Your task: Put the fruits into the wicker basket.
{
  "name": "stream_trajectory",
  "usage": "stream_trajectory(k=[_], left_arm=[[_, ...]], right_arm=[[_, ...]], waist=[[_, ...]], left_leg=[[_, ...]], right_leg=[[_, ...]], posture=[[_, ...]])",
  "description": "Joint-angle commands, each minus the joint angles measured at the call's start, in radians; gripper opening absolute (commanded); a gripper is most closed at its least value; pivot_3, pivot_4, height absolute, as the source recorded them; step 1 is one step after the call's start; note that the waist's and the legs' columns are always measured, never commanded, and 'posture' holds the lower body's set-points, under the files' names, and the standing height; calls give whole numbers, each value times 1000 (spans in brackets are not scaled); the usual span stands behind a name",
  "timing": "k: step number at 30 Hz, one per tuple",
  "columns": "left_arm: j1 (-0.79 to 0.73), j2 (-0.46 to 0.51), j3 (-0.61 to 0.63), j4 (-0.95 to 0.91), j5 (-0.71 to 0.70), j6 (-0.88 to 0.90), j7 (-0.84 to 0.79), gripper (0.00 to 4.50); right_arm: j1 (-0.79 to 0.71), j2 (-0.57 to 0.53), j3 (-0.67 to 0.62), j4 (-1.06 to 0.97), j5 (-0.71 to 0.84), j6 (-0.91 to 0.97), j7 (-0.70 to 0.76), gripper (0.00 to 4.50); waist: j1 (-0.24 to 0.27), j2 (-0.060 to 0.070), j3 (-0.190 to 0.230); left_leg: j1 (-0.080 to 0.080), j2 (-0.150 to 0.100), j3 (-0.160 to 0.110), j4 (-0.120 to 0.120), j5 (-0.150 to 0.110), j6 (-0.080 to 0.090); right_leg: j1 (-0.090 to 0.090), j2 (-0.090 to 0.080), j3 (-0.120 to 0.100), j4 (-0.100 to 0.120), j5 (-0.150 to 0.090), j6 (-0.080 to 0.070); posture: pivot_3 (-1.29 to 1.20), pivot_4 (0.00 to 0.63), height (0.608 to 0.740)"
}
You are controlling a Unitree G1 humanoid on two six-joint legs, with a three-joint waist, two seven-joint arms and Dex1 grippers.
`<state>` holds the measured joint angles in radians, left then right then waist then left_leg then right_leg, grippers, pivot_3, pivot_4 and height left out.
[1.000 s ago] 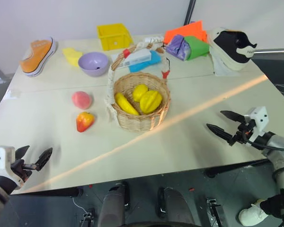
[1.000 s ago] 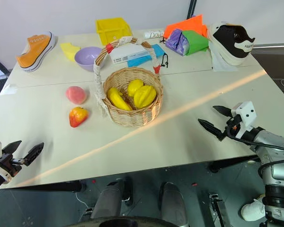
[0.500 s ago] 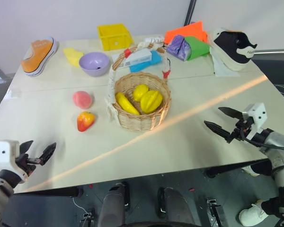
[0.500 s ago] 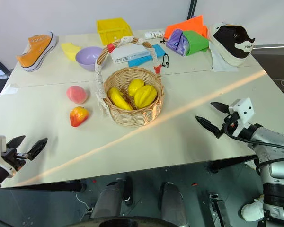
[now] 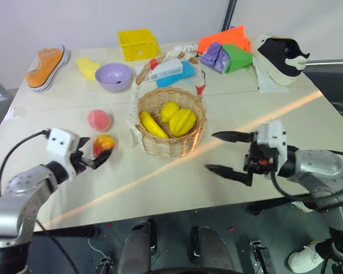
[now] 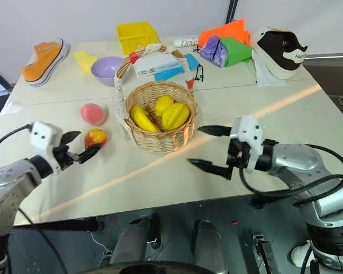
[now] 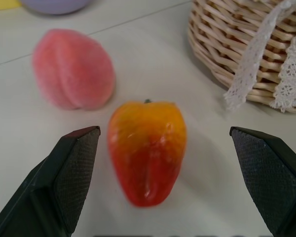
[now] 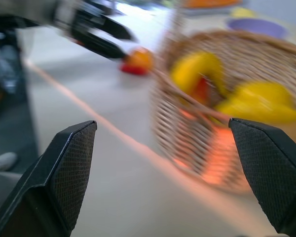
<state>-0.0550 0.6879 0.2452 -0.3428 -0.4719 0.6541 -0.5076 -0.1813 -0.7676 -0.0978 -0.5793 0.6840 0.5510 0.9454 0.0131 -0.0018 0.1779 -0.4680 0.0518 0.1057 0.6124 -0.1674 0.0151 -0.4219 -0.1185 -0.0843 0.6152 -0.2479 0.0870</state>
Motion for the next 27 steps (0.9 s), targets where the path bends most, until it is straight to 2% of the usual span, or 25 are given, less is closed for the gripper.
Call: stream_trajectory(k=[1,7,11,14,17,22,24,27], left_arm=[[-51,4,-50,52,58,-5,10,4500],[-103,-7,-119,137,128,-10,18,4500],[-108,-29,-100,158,127,-26,13,4500],[-110,-34,-80,164,127,-51,6,3727],[-100,-29,-65,148,123,-54,-3,2315],[-49,-13,-8,101,116,-54,-10,2315],[0,-1,63,40,71,-49,-44,2315],[59,31,157,-102,-67,2,-135,2315]], right_arm=[[-21,22,28,-66,41,13,-21,4481],[7,46,70,-99,28,2,-45,4481],[22,42,72,-103,26,-9,-49,4481],[27,39,74,-104,22,-15,-48,4500],[26,41,84,-101,12,-23,-48,4500],[15,44,93,-99,1,-25,-49,4500],[7,41,89,-99,1,-23,-49,4500],[-2,33,77,-88,2,-23,-44,4500]], waist=[[0,0,0],[1,-1,0],[1,-1,0],[0,-1,-1],[1,-1,-1],[0,-1,-1],[-2,-2,-1],[-2,-2,0]], left_leg=[[0,0,0,0,0,0],[0,0,0,1,0,0],[0,0,0,1,0,0],[0,0,0,2,0,0],[0,0,0,2,0,0],[0,0,0,2,0,0],[0,0,0,2,0,0],[0,1,0,2,0,0]], right_leg=[[0,0,0,0,0,0],[0,0,0,0,1,1],[0,0,0,1,1,1],[1,0,0,2,1,1],[1,0,0,2,1,1],[1,0,0,2,1,1],[1,0,0,2,1,1],[0,0,0,3,1,1]], posture=[[0,150,740],[0,150,740],[0,150,740],[0,150,740],[0,150,740],[0,150,740],[0,150,740],[0,150,740]])
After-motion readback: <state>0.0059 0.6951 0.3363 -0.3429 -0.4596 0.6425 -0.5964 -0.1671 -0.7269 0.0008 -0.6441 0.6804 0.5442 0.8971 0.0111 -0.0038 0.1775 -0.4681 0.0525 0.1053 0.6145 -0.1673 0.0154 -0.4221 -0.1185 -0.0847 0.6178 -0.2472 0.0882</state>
